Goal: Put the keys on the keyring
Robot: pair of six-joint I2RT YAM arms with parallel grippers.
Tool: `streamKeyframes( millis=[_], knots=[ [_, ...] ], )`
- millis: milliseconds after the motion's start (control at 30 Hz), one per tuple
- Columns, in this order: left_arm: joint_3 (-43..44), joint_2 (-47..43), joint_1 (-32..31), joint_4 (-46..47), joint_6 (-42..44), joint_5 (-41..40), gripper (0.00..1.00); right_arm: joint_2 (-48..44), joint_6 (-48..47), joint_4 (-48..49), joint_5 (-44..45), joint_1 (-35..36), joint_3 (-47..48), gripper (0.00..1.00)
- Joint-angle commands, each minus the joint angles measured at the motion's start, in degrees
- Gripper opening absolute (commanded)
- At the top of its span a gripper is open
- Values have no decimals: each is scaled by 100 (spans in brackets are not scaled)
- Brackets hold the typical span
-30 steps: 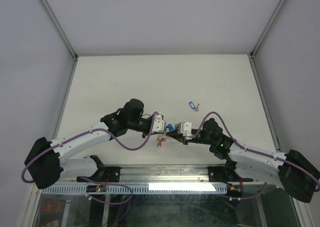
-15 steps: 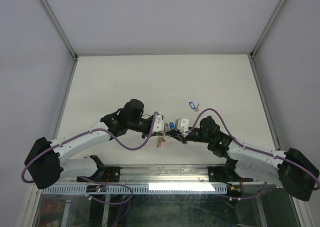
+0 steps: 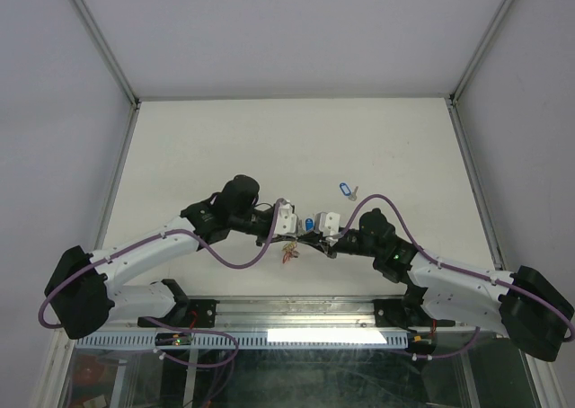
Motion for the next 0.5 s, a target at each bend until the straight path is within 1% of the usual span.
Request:
streamKeyframes(
  millis=[0, 100, 300, 467],
  knots=[
    [323, 107, -42, 190, 58, 199, 15, -58, 42, 453, -68, 30, 96, 0],
    [338, 171, -42, 146, 80, 210, 15, -88, 23, 472, -63, 31, 81, 0],
    [376, 203, -46, -89, 202, 189, 18, -137, -22, 472, -37, 31, 26, 0],
    [384, 194, -42, -217, 281, 117, 18, -156, -61, 465, -13, 31, 19, 0]
  ],
)
